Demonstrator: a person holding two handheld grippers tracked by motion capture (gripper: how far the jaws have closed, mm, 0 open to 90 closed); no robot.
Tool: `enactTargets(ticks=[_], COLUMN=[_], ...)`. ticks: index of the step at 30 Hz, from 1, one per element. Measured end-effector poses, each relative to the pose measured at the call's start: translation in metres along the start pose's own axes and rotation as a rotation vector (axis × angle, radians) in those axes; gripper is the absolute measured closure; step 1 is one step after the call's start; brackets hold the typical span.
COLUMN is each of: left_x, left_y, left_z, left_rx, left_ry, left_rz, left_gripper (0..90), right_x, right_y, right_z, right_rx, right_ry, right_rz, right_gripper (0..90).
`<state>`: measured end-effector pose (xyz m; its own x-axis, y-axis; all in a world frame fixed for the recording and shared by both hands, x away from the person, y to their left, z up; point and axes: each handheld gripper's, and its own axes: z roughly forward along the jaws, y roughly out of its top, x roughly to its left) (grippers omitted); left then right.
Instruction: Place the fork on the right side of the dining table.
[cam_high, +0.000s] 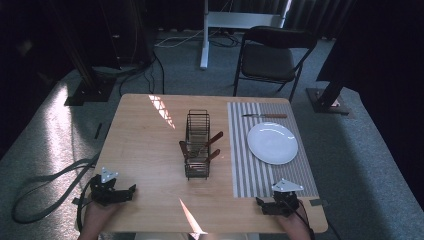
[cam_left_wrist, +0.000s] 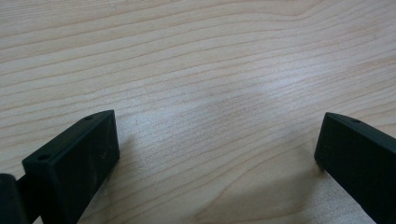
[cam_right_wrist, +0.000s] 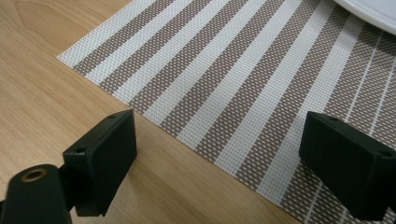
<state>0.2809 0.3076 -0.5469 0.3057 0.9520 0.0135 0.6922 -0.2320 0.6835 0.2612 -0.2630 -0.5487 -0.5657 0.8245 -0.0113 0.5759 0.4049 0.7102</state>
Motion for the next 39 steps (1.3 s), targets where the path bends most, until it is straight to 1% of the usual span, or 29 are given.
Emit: enactTargets(ticks=[1,2,3,4,5,6,9,10,14,15,16,20,21,24,25,27,34,37,38,39], left_x=[0.0,0.0,0.0,0.0,0.0,0.0,0.0,0.0,-0.001,-0.001,-0.001,0.0,0.0,0.0,0.0,0.0,0.0,0.0,0.0,0.0], left_y=[0.0,0.0,0.0,0.0,0.0,0.0,0.0,0.0,0.0,0.0,0.0,0.0,0.0,0.0,0.0,0.0,0.0,0.0,0.0,0.0], left_z=[0.0,0.0,0.0,0.0,0.0,0.0,0.0,0.0,0.0,0.0,0.0,0.0,0.0,0.0,0.0,0.0,0.0,0.0,0.0,0.0], left_rx=[0.0,0.0,0.0,0.0,0.0,0.0,0.0,-0.002,-0.001,-0.001,-0.001,-0.001,-0.001,-0.001,-0.001,-0.001,-0.001,-0.001,-0.001,-0.001], left_ry=[0.0,-0.001,-0.001,-0.001,-0.001,-0.003,-0.006,-0.01,-0.019,-0.019,-0.019,-0.019,-0.019,-0.02,-0.022,-0.023,-0.023,-0.024,-0.024,-0.025], left_rz=[0.0,0.001,0.001,0.001,0.001,0.003,0.006,0.009,0.021,0.021,0.021,0.022,0.021,0.022,0.024,0.024,0.024,0.025,0.026,0.027], left_gripper=[0.2,0.3,0.3,0.2,0.3,0.3,0.3,0.3,0.3,0.3,0.2,0.3,0.2,0.2,0.2,0.2,0.2,0.2,0.2,0.2], right_x=[0.0,-0.002,-0.002,-0.006,-0.006,-0.01,-0.013,-0.017,-0.026,-0.026,-0.024,-0.02,-0.017,-0.015,-0.013,-0.011,-0.006,-0.003,-0.003,-0.001], right_y=[-0.001,-0.002,-0.002,-0.004,-0.004,-0.008,-0.01,-0.014,-0.019,-0.019,-0.018,-0.017,-0.013,-0.011,-0.007,-0.004,0.007,0.014,0.014,0.017], right_z=[-0.001,-0.004,-0.004,-0.008,-0.008,-0.013,-0.016,-0.02,-0.025,-0.025,-0.025,-0.024,-0.023,-0.022,-0.021,-0.021,-0.024,-0.025,-0.025,-0.024], right_rx=[-0.009,-0.031,-0.031,-0.056,-0.056,-0.067,-0.067,-0.069,-0.063,-0.063,-0.067,-0.058,-0.057,-0.051,-0.052,-0.053,-0.079,-0.086,-0.086,-0.095], right_ry=[0.0,0.013,0.013,0.027,0.027,0.024,0.024,0.02,0.041,0.041,0.046,0.046,0.081,0.091,0.104,0.11,0.134,0.158,0.158,0.169], right_rz=[0.002,0.011,0.011,0.037,0.037,0.047,0.057,0.062,0.088,0.088,0.075,0.057,0.064,0.056,0.053,0.046,0.035,0.026,0.026,0.022], right_gripper=[10.8,10.9,10.9,10.9,10.9,10.9,10.9,10.9,11.2,11.2,12.7,12.6,13.1,13.2,13.6,14.2,15.1,15.8,15.8,15.8])
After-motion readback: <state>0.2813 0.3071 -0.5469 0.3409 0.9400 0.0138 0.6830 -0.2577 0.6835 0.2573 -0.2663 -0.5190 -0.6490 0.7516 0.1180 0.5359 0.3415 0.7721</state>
